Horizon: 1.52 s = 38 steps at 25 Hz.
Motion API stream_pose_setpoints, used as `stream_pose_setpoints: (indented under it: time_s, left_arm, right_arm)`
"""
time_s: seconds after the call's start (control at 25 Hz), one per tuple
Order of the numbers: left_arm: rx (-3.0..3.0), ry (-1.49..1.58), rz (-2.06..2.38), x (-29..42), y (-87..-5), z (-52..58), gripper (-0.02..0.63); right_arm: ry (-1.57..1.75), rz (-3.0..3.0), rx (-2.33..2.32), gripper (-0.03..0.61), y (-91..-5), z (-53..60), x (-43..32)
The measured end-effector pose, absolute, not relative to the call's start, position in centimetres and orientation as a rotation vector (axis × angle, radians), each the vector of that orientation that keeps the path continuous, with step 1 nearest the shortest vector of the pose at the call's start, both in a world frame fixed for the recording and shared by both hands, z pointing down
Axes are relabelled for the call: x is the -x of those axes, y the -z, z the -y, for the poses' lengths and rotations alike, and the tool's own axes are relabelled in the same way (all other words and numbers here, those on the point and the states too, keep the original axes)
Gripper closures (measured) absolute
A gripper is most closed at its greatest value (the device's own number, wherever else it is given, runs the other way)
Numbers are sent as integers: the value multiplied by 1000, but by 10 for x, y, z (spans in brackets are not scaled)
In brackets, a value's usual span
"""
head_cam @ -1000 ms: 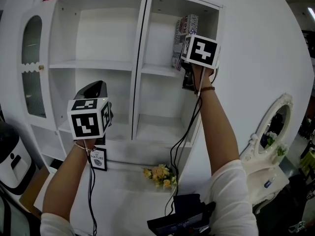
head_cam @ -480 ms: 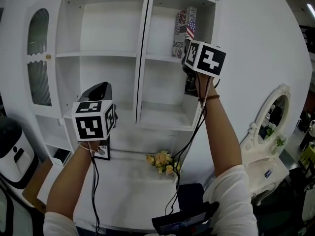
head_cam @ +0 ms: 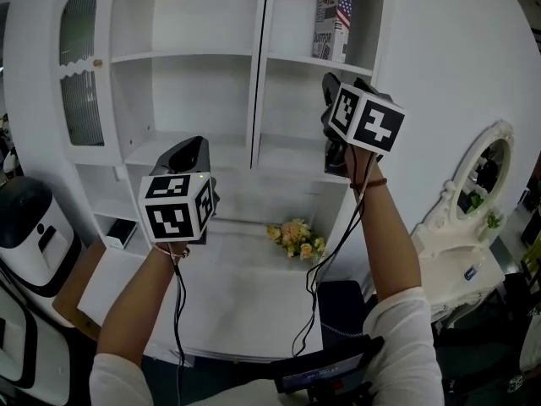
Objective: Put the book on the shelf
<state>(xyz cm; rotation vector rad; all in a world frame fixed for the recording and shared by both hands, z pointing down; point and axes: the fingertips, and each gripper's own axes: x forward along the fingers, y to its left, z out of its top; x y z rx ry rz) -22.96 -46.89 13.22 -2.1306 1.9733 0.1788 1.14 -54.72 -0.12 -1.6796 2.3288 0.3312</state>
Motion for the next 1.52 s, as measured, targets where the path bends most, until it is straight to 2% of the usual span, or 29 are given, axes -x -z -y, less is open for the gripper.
stream_pose_setpoints:
  time_s: [0.24, 0.72, 0.84, 1.0, 1.08, 1.52]
  left_arm:
    - [2209, -178, -1947, 217, -171, 465, 606]
    - [2273, -163, -1845, 165, -241, 423, 606]
    - [2288, -173, -1842, 157, -257, 414, 606]
    - [2357, -179, -1836, 150, -285, 400, 606]
    - [2392, -170, -1835, 147, -301, 395, 606]
    - [2380, -127, -1864, 124, -344, 370, 606]
  right_arm:
    - [-262, -2346, 1658, 319, -58, 527, -10]
    - [-275, -2369, 1751, 389, -167, 469, -24]
    - [-284, -2359, 1812, 423, -197, 457, -31]
    - [-258, -2348, 1879, 524, -241, 438, -40]
    - [-230, -2352, 1901, 542, -264, 428, -45]
    - [-142, -2363, 1898, 555, -341, 396, -82]
